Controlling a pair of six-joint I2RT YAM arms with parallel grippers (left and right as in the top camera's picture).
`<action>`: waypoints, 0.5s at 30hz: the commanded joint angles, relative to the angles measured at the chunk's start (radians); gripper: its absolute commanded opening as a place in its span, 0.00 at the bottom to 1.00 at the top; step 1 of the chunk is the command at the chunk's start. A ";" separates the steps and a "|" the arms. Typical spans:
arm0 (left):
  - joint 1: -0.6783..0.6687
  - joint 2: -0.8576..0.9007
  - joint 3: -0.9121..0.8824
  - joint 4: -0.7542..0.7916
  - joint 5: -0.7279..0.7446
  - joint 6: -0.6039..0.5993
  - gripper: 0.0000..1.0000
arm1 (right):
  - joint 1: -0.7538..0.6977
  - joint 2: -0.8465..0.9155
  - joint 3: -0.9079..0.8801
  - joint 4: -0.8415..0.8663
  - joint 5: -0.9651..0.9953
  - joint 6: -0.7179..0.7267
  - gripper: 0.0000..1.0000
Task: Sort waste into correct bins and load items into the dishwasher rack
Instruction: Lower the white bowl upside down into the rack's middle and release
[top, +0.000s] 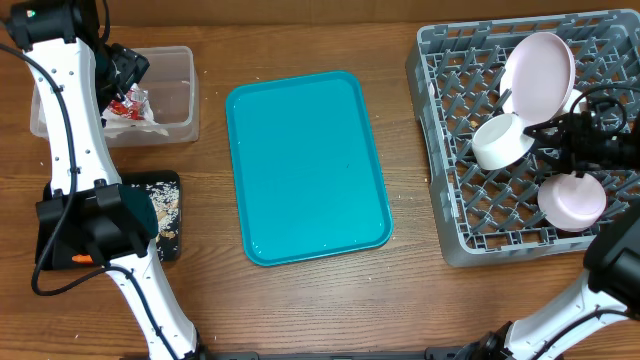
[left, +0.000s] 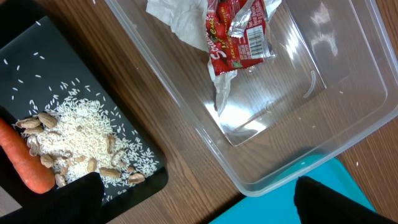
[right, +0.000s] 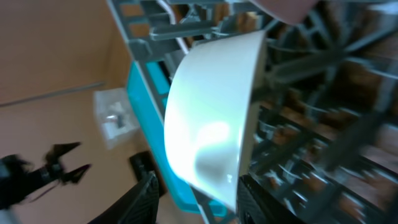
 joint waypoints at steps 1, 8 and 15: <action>-0.005 -0.002 0.012 -0.002 -0.017 -0.013 1.00 | -0.005 -0.162 0.071 0.002 0.235 0.174 0.46; -0.005 -0.002 0.012 -0.002 -0.017 -0.014 1.00 | 0.053 -0.354 0.089 0.003 0.520 0.309 0.52; -0.005 -0.002 0.012 -0.002 -0.017 -0.013 1.00 | 0.257 -0.358 0.069 0.060 0.748 0.355 0.44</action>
